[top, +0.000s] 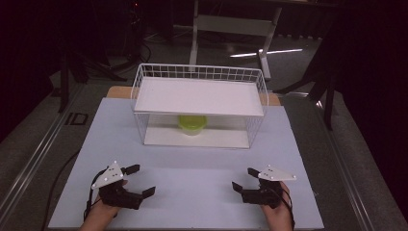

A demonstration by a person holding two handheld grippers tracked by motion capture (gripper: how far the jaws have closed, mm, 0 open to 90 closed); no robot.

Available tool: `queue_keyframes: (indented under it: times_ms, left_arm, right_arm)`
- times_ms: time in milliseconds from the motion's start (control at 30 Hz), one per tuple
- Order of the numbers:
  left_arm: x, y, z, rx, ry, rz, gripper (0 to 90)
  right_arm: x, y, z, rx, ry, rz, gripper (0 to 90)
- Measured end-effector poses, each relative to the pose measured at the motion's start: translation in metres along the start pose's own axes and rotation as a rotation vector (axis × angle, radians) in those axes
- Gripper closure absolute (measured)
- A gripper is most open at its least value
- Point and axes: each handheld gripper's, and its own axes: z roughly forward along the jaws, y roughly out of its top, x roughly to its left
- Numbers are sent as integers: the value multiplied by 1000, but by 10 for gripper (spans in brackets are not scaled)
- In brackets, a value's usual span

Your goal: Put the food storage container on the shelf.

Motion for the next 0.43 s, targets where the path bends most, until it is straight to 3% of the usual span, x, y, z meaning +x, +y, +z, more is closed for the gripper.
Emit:
queue_keyframes:
  times_ms: [433]
  left_arm:
    - [0,2,-2,-13,0,-4,5]
  right_arm:
    - [-2,-1,1,9,-3,7,173]
